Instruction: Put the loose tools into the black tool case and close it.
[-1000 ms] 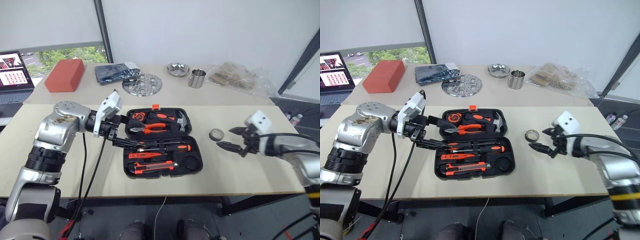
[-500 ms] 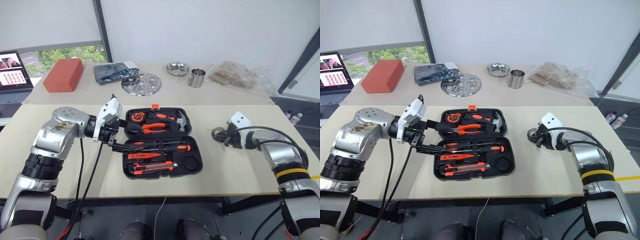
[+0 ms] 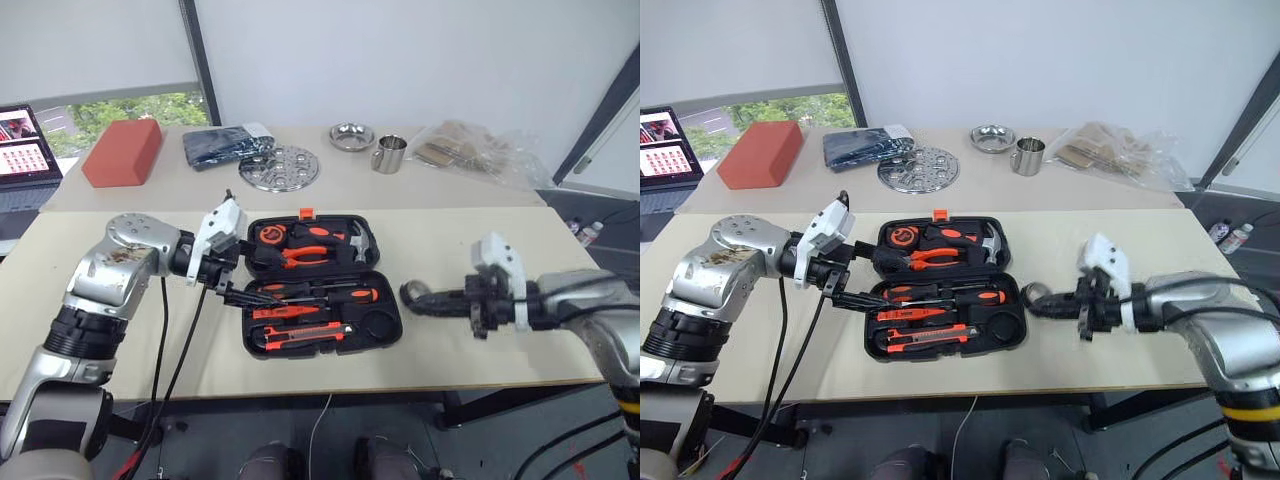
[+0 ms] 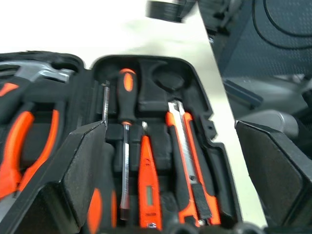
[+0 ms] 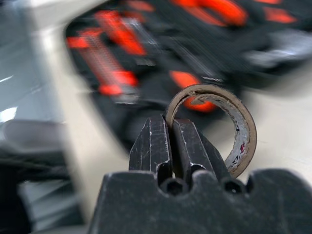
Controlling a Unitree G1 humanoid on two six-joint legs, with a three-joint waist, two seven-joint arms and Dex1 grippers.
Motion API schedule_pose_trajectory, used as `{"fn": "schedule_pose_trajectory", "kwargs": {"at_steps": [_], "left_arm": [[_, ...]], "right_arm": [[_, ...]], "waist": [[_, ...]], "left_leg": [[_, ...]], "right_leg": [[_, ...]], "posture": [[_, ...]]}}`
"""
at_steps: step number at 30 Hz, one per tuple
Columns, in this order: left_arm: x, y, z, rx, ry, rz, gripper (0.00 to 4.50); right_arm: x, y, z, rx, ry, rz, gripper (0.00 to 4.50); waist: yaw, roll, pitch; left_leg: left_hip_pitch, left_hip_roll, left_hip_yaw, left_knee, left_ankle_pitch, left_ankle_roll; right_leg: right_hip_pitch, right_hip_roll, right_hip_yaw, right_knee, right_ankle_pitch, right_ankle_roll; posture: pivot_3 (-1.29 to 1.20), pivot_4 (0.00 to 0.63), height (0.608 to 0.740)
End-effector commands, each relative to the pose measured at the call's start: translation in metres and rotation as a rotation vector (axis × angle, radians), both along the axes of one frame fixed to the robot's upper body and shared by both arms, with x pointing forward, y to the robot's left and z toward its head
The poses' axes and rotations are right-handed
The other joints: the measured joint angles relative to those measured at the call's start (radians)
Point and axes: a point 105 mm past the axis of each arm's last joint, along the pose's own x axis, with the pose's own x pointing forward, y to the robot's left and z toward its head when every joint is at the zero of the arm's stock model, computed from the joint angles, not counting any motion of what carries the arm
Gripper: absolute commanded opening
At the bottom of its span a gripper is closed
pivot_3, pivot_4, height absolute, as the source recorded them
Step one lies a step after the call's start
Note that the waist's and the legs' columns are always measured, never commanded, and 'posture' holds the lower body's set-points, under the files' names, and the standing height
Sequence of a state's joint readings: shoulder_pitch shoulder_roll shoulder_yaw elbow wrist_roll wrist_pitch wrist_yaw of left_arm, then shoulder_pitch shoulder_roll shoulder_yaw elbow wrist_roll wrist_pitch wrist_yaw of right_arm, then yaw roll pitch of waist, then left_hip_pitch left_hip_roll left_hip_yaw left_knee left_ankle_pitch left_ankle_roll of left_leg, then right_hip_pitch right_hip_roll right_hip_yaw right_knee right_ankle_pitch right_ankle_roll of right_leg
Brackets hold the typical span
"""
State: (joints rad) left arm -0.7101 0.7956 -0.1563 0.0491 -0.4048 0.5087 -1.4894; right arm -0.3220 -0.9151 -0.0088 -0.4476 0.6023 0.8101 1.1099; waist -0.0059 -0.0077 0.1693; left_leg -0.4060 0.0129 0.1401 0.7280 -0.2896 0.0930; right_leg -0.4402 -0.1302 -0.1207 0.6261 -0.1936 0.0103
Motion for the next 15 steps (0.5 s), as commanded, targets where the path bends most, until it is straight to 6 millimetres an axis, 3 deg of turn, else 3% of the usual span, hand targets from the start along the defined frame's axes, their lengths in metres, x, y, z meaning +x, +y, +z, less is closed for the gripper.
{"fn": "schedule_pose_trajectory", "kwargs": {"at_steps": [1,6,10,15], "left_arm": [[-0.005,-0.004,0.003,0.017,-0.039,-0.048,4.5],[-0.005,-0.006,0.004,0.012,-0.038,-0.058,4.5],[-0.007,-0.004,0.004,0.009,-0.035,-0.051,4.5],[-0.007,-0.001,0.003,0.003,-0.034,-0.032,4.5]], "right_arm": [[0.002,0.024,-0.005,-0.02,-0.063,-0.013,0.41],[0.021,0.023,-0.026,-0.127,-0.101,-0.101,1.99],[0.007,0.022,-0.019,-0.135,-0.08,-0.034,3.35],[0.002,0.024,-0.009,-0.11,-0.099,0.0,3.35]], "waist": [[0.0,-0.001,0.0],[0.014,-0.001,0.001],[0.02,-0.001,0.001],[0.016,-0.001,0.001]], "left_leg": [[0.0,0.0,0.0,0.0,-0.001,-0.002],[-0.002,0.0,0.0,0.001,-0.001,-0.003],[-0.002,0.0,0.0,0.001,0.0,0.0],[-0.003,0.0,0.0,0.001,0.0,0.001]], "right_leg": [[-0.001,0.0,0.0,0.0,0.0,0.0],[-0.002,-0.001,0.0,0.0,0.001,0.001],[-0.002,0.0,-0.001,0.0,0.001,0.0],[-0.002,0.001,-0.001,0.0,0.002,-0.002]], "posture": [[0.0,0.15,0.734],[0.0,0.15,0.734],[0.0,0.15,0.734],[0.0,0.15,0.734]]}}
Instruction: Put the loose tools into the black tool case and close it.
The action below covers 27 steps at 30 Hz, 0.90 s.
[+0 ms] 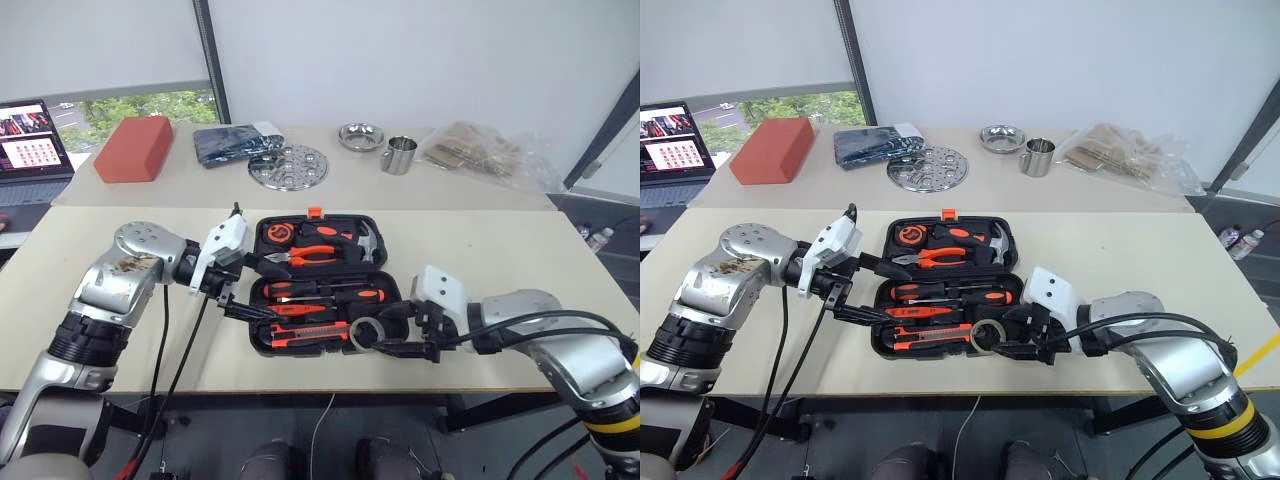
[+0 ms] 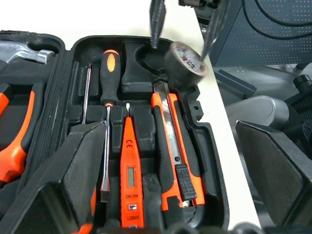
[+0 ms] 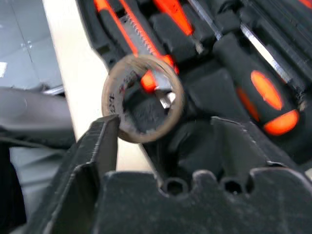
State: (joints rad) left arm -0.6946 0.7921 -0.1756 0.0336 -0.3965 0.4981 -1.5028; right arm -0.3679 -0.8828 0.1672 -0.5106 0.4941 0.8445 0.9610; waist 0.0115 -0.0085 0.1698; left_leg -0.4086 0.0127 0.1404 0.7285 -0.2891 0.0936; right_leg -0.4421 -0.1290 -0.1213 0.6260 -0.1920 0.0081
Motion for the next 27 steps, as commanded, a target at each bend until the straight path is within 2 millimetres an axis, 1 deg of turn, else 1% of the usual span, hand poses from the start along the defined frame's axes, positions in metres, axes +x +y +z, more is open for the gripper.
{"fn": "schedule_pose_trajectory", "kwargs": {"at_steps": [1,3,4,7,10,12,14,16,19,22,23,24,26,27], "left_arm": [[-0.003,0.002,0.01,-0.018,-0.045,0.002,4.5],[-0.003,0.002,0.01,-0.021,-0.046,0.006,4.5],[-0.002,0.002,0.011,-0.022,-0.047,0.009,4.5],[-0.001,0.003,0.012,-0.027,-0.048,0.018,4.5],[0.0,0.005,0.012,-0.03,-0.049,0.025,4.5],[0.0,0.005,0.012,-0.03,-0.05,0.026,4.5],[0.001,0.005,0.012,-0.03,-0.052,0.026,4.5],[0.001,0.004,0.013,-0.03,-0.054,0.025,4.5],[0.002,0.003,0.015,-0.032,-0.057,0.022,4.5],[0.003,0.002,0.016,-0.031,-0.059,0.02,4.5],[0.003,0.001,0.016,-0.031,-0.06,0.019,4.5],[0.003,0.001,0.016,-0.03,-0.06,0.018,4.5],[0.003,0.001,0.016,-0.028,-0.06,0.018,4.5],[0.003,0.002,0.016,-0.027,-0.06,0.018,4.5]], "right_arm": [[-0.004,0.002,0.015,0.013,-0.074,0.046,3.35],[-0.002,0.005,0.017,0.02,-0.094,0.05,3.35],[0.002,0.005,0.019,0.027,-0.107,0.031,3.35],[0.01,0.006,0.025,0.049,-0.132,0.005,3.35],[0.001,0.009,0.03,0.068,-0.129,0.071,3.35],[-0.006,0.012,0.028,0.056,-0.119,0.117,3.35],[-0.012,0.017,0.021,0.04,-0.106,0.165,3.35],[-0.012,0.02,0.009,-0.002,-0.111,0.187,3.35],[-0.008,0.023,-0.004,-0.043,-0.115,0.199,2.65],[-0.002,0.025,-0.009,-0.052,-0.12,0.189,1.62],[0.001,0.024,-0.008,-0.046,-0.124,0.181,1.33],[0.002,0.024,-0.006,-0.037,-0.128,0.172,0.94],[0.004,0.02,0.003,-0.018,-0.135,0.159,0.24],[0.004,0.017,0.005,-0.018,-0.134,0.156,0.04]], "waist": [[-0.002,0.0,0.0],[-0.001,0.0,0.0],[-0.001,0.0,0.0],[-0.001,0.0,0.0],[0.002,0.0,0.0],[0.002,0.0,0.0],[0.001,0.0,0.0],[0.0,0.0,0.0],[-0.002,0.0,0.0],[-0.001,0.0,0.0],[-0.001,0.0,0.0],[0.0,0.0,0.0],[0.0,0.0,0.0],[0.0,0.0,0.0]], "left_leg": [[0.0,0.0,0.0,0.0,0.0,0.0],[0.0,0.0,0.0,0.0,0.0,0.0],[0.0,0.0,0.0,0.0,0.0,0.0],[0.0,0.0,0.0,0.0,0.0,0.0],[0.0,0.0,0.0,0.0,0.0,0.0],[0.0,0.0,0.0,0.0,0.0,0.0],[0.0,0.0,0.0,0.0,0.0,0.0],[0.0,0.0,0.0,0.0,0.0,0.0],[0.0,0.0,0.001,0.0,0.0,0.0],[0.001,0.0,0.001,0.0,0.0,0.0],[0.001,0.0,0.001,0.0,0.0,0.0],[0.001,0.0,0.001,0.0,0.0,0.0],[0.001,0.0,0.001,0.0,0.0,0.0],[0.001,0.0,0.001,0.0,0.0,0.0]], "right_leg": [[0.0,0.0,0.0,0.0,0.0,0.0],[0.0,0.001,0.0,0.0,-0.001,0.001],[0.0,0.001,0.0,0.0,-0.002,0.004],[0.0,0.0,0.001,0.0,-0.003,0.006],[0.0,0.0,0.0,0.0,-0.003,0.005],[0.0,0.0,0.0,0.0,-0.002,0.003],[0.0,0.0,0.0,0.0,-0.001,0.002],[0.0,0.0,0.0,0.0,-0.001,0.002],[0.0,0.001,0.0,0.0,-0.003,0.004],[0.0,0.001,0.001,0.0,-0.004,0.006],[0.0,0.001,0.0,0.0,-0.004,0.006],[0.0,0.001,0.0,0.0,-0.004,0.006],[0.0,0.0,0.0,0.0,-0.004,0.006],[0.001,0.0,0.0,0.0,-0.003,0.005]], "posture": [[0.0,0.15,0.734],[0.0,0.15,0.734],[0.0,0.15,0.734],[0.0,0.15,0.734],[0.0,0.15,0.734],[0.0,0.15,0.734],[0.0,0.15,0.734],[0.0,0.15,0.734],[0.0,0.15,0.734],[0.0,0.15,0.734],[0.0,0.15,0.734],[0.0,0.15,0.734],[0.0,0.15,0.734],[0.0,0.15,0.734]]}}
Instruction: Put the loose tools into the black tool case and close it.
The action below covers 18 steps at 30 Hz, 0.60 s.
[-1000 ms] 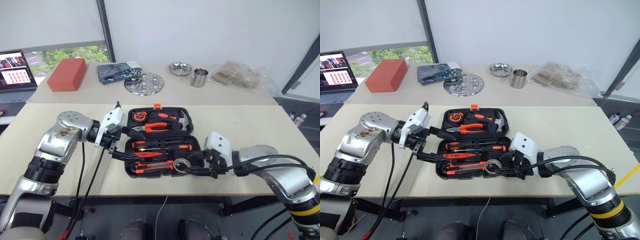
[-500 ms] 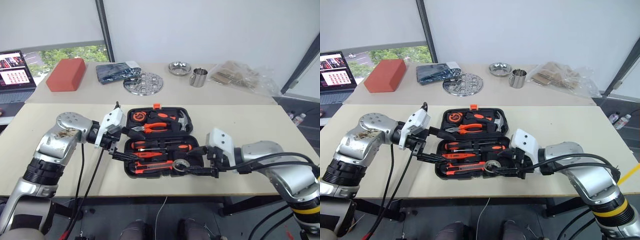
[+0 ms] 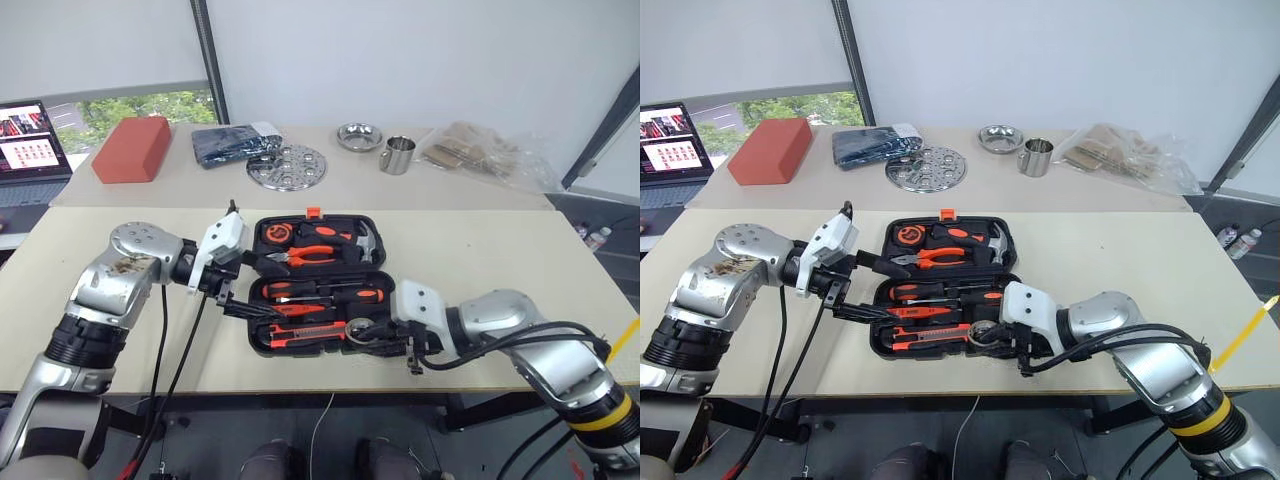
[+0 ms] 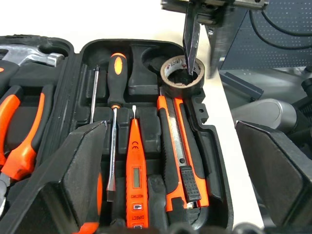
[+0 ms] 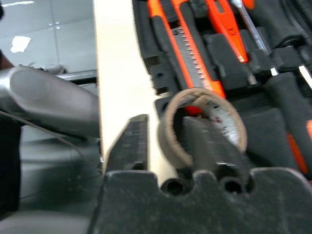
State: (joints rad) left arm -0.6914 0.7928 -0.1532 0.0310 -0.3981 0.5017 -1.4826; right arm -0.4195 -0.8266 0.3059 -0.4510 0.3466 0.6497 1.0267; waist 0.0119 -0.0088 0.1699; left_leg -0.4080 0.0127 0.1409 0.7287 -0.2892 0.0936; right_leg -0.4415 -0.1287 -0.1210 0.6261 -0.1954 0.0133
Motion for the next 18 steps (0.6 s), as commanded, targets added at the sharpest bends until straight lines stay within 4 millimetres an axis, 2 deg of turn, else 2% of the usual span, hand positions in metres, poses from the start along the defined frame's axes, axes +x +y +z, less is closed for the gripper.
{"fn": "schedule_pose_trajectory", "kwargs": {"at_steps": [1,4,7,14,18], "left_arm": [[0.001,0.0,0.012,-0.011,-0.04,-0.011,4.5],[0.002,0.0,0.011,-0.007,-0.039,-0.011,4.5],[0.004,-0.001,0.01,-0.008,-0.039,-0.011,4.5],[0.004,-0.003,0.01,-0.009,-0.038,-0.018,4.5],[0.003,-0.002,0.01,-0.008,-0.036,-0.016,4.5]], "right_arm": [[0.0,-0.01,0.016,0.017,-0.023,-0.008,0.04],[-0.004,-0.02,0.011,-0.018,0.004,-0.01,0.04],[0.001,-0.027,0.003,-0.047,0.002,-0.047,0.04],[0.013,-0.028,-0.009,-0.052,-0.004,-0.127,0.04],[0.007,-0.029,-0.002,-0.049,0.005,-0.112,1.29]], "waist": [[0.0,0.0,0.0],[0.001,0.0,0.0],[-0.001,0.0,0.0],[-0.002,0.0,0.0],[0.002,0.0,0.0]], "left_leg": [[0.0,0.0,0.0,0.0,0.0,0.0],[-0.001,0.0,0.0,0.0,0.0,0.0],[0.0,0.0,0.0,0.0,0.0,0.0],[0.002,0.0,0.0,0.0,0.0,0.0],[0.001,0.0,0.0,0.0,0.0,0.0]], "right_leg": [[0.0,0.0,0.0,0.0,0.001,-0.001],[0.0,0.0,0.0,0.0,0.002,-0.003],[0.0,0.0,-0.001,-0.001,0.002,-0.003],[0.001,0.0,0.0,0.0,0.0,0.0],[0.001,-0.001,0.0,0.0,0.0,0.0]], "posture": [[0.0,0.15,0.734],[0.0,0.15,0.734],[0.0,0.15,0.734],[0.0,0.15,0.734],[0.0,0.15,0.734]]}}
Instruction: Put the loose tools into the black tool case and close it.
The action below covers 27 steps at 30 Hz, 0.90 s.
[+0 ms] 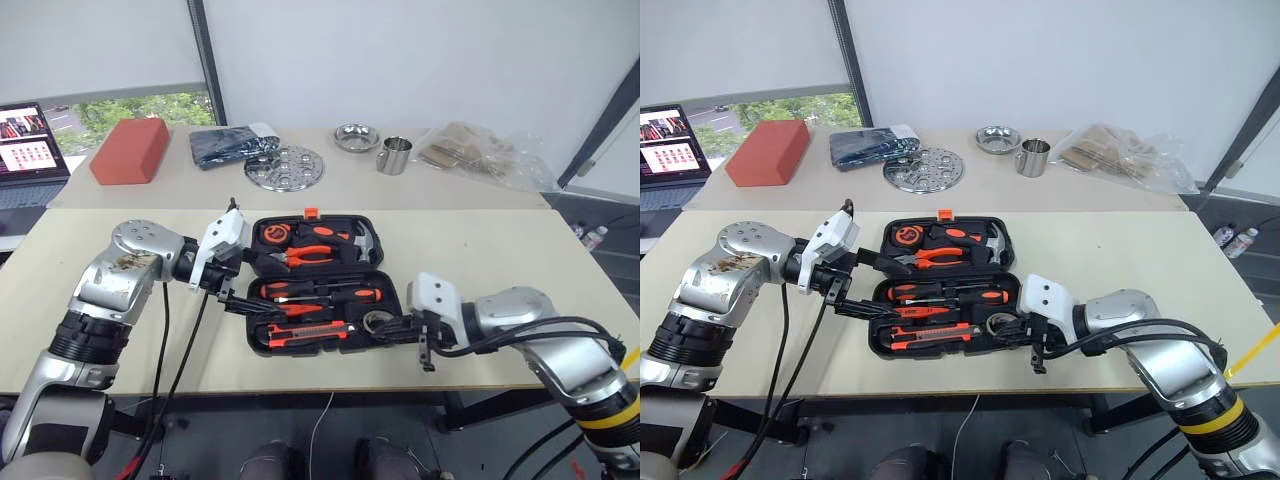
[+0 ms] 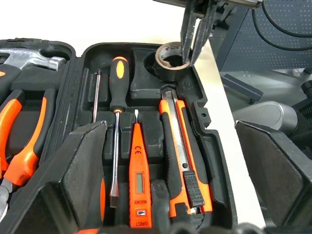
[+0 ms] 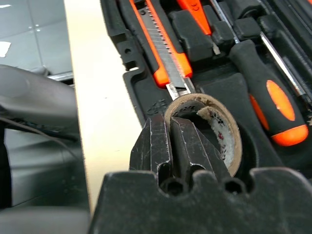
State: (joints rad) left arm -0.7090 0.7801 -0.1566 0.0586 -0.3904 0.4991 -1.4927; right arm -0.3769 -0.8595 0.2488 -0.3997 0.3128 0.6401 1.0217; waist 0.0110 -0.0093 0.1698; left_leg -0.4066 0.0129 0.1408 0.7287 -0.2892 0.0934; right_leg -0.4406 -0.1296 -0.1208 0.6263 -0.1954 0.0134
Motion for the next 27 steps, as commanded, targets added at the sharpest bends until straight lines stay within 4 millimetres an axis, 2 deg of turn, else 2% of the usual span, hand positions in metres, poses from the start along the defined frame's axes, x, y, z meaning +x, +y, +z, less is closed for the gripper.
{"fn": "schedule_pose_trajectory", "kwargs": {"at_steps": [1,6,10,11,13,14,15,16,17,18,19,21,22,26,27], "left_arm": [[0.0,-0.001,0.01,-0.002,-0.043,-0.013,4.5],[-0.004,0.0,0.009,-0.007,-0.041,0.001,4.5],[-0.004,0.005,0.009,-0.015,-0.038,0.043,4.5],[-0.002,0.012,0.007,-0.014,-0.031,0.079,4.5],[0.005,0.03,-0.001,-0.002,-0.018,0.181,4.5],[0.009,0.041,-0.006,0.01,-0.009,0.242,4.5],[0.012,0.049,-0.012,0.027,-0.004,0.286,4.0],[0.014,0.06,-0.02,0.05,-0.001,0.332,3.8],[0.016,0.068,-0.026,0.073,0.0,0.37,3.55],[0.019,0.077,-0.035,0.102,0.001,0.408,3.03],[0.021,0.083,-0.041,0.125,-0.001,0.439,2.76],[0.026,0.092,-0.051,0.156,-0.01,0.487,1.9],[0.03,0.093,-0.056,0.167,-0.016,0.503,1.71],[0.036,0.075,-0.064,0.142,-0.014,0.483,0.15],[0.036,0.069,-0.065,0.13,-0.005,0.468,0.07]], "right_arm": [[-0.006,-0.004,0.006,-0.013,0.001,0.002,1.62],[-0.013,-0.009,0.013,-0.006,-0.009,-0.003,3.31],[-0.011,-0.012,0.023,0.068,0.006,-0.051,3.31],[-0.007,-0.017,0.028,0.097,0.009,-0.087,3.31],[0.005,-0.029,0.035,0.152,0.003,-0.173,2.77],[0.011,-0.035,0.036,0.17,0.005,-0.212,2.64],[0.016,-0.041,0.036,0.177,0.004,-0.242,2.42],[0.023,-0.047,0.034,0.176,-0.003,-0.275,1.92],[0.029,-0.052,0.032,0.171,-0.01,-0.302,1.68],[0.035,-0.057,0.029,0.159,-0.018,-0.321,1.23],[0.041,-0.061,0.026,0.148,-0.024,-0.335,0.96],[0.051,-0.064,0.017,0.131,-0.024,-0.349,0.13],[0.057,-0.064,0.013,0.123,-0.027,-0.352,0.01],[0.07,-0.054,-0.001,0.041,-0.064,-0.289,0.0],[0.072,-0.049,-0.003,0.026,-0.074,-0.265,0.0]], "waist": [[0.003,0.0,0.0],[0.001,0.0,0.0],[0.0,0.0,0.0],[0.0,0.0,0.0],[-0.001,0.0,0.0],[-0.002,0.0,0.0],[-0.002,0.0,0.0],[-0.001,0.0,0.0],[-0.002,0.0,0.0],[-0.002,0.0,0.0],[-0.002,0.0,0.0],[0.0,0.0,0.0],[0.001,0.0,0.001],[0.001,0.0,0.0],[0.001,0.0,0.001]], "left_leg": [[-0.001,0.0,0.0,0.0,0.0,0.0],[-0.002,0.0,-0.001,0.0,0.0,0.0],[-0.002,0.0,-0.001,0.0,0.0,0.0],[-0.002,0.0,-0.001,0.0,0.0,0.0],[-0.001,0.0,-0.001,0.0,0.0,0.0],[-0.001,0.0,-0.001,0.0,0.0,0.0],[-0.001,0.0,0.0,0.0,0.0,0.0],[0.0,0.0,0.0,0.0,0.0,0.0],[0.0,0.0,0.0,0.0,0.0,0.0],[0.0,0.0,0.0,-0.001,0.0,0.0],[0.0,0.0,0.0,-0.001,0.0,0.0],[-0.001,0.0,0.0,-0.001,0.0,0.0],[-0.001,0.0,0.0,-0.001,0.0,0.0],[-0.003,0.0,0.0,-0.001,0.0,0.0],[-0.004,0.0,0.001,-0.001,0.0,0.0]], "right_leg": [[-0.001,-0.001,-0.001,0.0,0.0,0.0],[-0.001,0.0,-0.001,0.0,0.003,-0.005],[-0.001,0.0,-0.001,0.0,0.002,-0.005],[-0.001,0.001,-0.001,0.0,0.002,-0.005],[-0.001,0.001,0.0,-0.001,0.001,-0.003],[-0.001,0.001,0.0,-0.001,0.001,-0.002],[-0.001,0.0,0.0,-0.001,0.001,-0.002],[0.0,0.0,0.0,0.0,0.001,-0.002],[-0.001,0.0,0.0,0.0,0.001,-0.002],[-0.001,0.0,0.0,0.0,0.001,-0.002],[-0.001,0.0,0.0,0.0,0.001,-0.002],[-0.002,0.0,0.0,0.0,0.002,-0.003],[-0.002,0.0,0.0,0.0,0.002,-0.004],[-0.003,0.0,0.0,0.0,0.003,-0.006],[-0.004,0.0,-0.001,0.0,0.003,-0.006]], "posture": [[0.0,0.15,0.734],[0.0,0.15,0.734],[0.0,0.15,0.734],[0.0,0.15,0.734],[0.0,0.15,0.734],[0.0,0.15,0.734],[0.0,0.15,0.734],[0.0,0.15,0.734],[0.0,0.15,0.734],[0.0,0.15,0.734],[0.0,0.15,0.734],[0.0,0.15,0.734],[0.0,0.15,0.734],[0.0,0.15,0.734],[0.0,0.15,0.734]]}}
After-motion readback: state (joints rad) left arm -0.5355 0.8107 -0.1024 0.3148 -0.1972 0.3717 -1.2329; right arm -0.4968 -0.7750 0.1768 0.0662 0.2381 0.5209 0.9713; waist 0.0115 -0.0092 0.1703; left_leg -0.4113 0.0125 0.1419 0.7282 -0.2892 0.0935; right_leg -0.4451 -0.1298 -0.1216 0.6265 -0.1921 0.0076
